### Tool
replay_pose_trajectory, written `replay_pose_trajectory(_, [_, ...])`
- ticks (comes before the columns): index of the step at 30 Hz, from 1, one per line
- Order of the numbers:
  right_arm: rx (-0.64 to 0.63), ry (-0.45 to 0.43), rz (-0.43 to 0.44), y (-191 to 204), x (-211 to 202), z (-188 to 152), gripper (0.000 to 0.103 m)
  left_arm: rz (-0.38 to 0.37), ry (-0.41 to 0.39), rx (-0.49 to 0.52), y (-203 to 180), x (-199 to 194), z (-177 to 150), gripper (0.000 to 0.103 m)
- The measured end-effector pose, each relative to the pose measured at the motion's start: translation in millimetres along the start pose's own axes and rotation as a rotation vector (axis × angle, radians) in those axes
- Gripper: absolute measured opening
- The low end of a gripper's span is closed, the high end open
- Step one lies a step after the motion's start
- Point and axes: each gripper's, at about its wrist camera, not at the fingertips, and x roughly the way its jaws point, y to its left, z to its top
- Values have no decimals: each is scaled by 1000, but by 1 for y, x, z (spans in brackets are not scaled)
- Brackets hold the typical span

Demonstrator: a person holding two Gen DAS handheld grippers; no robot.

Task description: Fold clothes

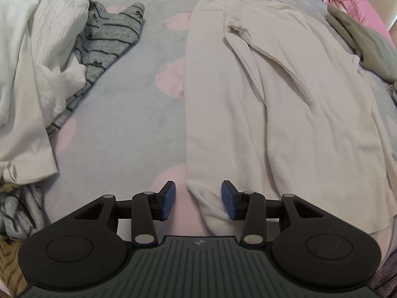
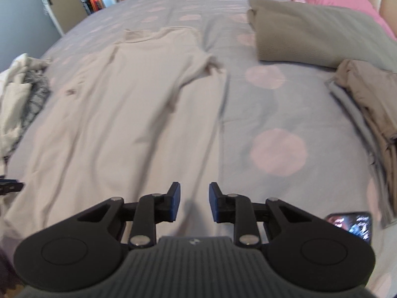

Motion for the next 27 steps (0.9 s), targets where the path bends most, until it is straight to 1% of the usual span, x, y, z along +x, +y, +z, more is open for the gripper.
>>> replay_pose_trajectory(3, [-7, 29, 20, 8, 4, -7, 29, -27, 4, -25, -4, 3, -3, 38])
replay_pose_trajectory(5, [-22, 57, 24, 12, 9, -12, 29, -30, 5, -15, -9, 5, -5, 35])
replay_pose_trajectory(6, [-34, 73, 25, 14, 11, -14, 29, -27, 5, -5, -11, 6, -5, 31])
replay_pose_trajectory(7, [-46, 85, 24, 16, 13, -15, 29, -21, 6, 7, -13, 7, -5, 23])
replay_pose_trajectory(8, [-58, 94, 20, 18, 15, -17, 28, -13, 7, 17, -15, 8, -5, 19])
replay_pose_trajectory(9, [-69, 101, 11, 19, 17, -18, 27, -4, 5, 18, -16, 7, -4, 8])
replay_pose_trajectory(10, [-81, 103, -8, 21, 18, -19, 15, -1, 0, 11, -15, 5, -2, 4])
replay_pose_trajectory(11, [-93, 104, -26, 22, 19, -20, 5, -3, -8, -2, -13, 2, -1, 3])
replay_pose_trajectory(13, [-114, 91, -59, 24, 17, -20, 4, 16, -44, -18, -9, -9, 4, 2])
replay_pose_trajectory(16, [-121, 18, -111, 21, 3, -11, 4, 37, -116, -60, 6, -33, 15, 2])
replay_pose_trajectory(20, [-23, -72, -171, -2, -17, 8, 4, 69, -203, -154, 34, -63, 33, 2])
replay_pose_trajectory(23, [58, -117, -223, -25, -28, 24, 4, 122, -281, -213, 58, -85, 53, 2])
replay_pose_trajectory(25, [86, -139, -255, -40, -34, 36, 4, 160, -342, -245, 74, -102, 68, 2])
replay_pose_trajectory(27, [101, -162, -286, -51, -39, 48, 4, 210, -396, -253, 88, -120, 82, 2])
